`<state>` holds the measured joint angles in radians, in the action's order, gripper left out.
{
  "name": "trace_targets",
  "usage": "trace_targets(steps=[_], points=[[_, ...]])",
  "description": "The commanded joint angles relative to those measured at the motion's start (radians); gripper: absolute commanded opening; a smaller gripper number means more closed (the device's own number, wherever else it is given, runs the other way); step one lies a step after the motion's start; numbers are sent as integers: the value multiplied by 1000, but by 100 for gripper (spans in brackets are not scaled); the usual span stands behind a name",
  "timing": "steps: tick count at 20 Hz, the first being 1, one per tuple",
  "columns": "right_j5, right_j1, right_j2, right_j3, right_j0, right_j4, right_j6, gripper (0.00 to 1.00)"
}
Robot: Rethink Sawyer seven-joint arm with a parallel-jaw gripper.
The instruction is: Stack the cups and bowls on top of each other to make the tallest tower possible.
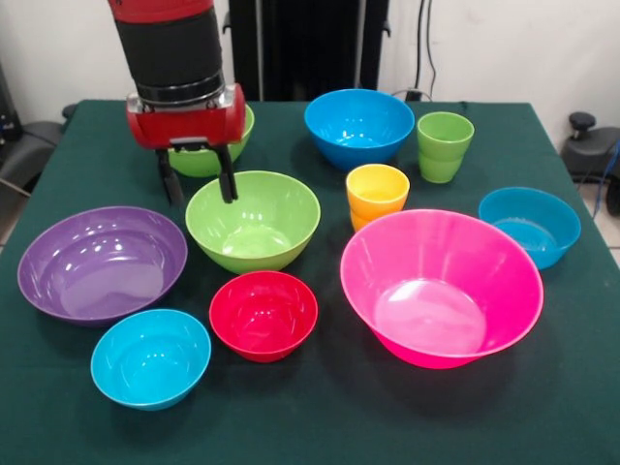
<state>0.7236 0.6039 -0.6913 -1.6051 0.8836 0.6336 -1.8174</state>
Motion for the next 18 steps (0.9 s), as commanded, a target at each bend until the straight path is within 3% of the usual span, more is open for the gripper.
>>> trace_targets(steps=[1, 8, 18], points=[[127, 23, 12, 69, -58, 7, 146, 100], [142, -54, 25, 185, -65, 55, 210, 100], [79, -110, 25, 210, -51, 76, 221, 100]])
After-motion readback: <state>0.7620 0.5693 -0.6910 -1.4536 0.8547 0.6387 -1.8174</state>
